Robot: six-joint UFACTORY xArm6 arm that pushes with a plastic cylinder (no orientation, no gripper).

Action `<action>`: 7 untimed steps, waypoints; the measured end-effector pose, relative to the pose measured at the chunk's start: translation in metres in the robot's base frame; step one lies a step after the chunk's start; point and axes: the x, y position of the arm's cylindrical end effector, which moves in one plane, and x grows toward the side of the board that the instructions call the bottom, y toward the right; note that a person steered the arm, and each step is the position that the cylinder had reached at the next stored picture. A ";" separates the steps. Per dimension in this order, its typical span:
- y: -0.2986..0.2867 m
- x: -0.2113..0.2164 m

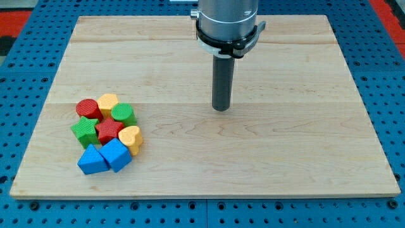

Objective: Move your arm to the center

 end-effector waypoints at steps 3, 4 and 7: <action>0.004 -0.001; -0.001 -0.002; -0.069 -0.069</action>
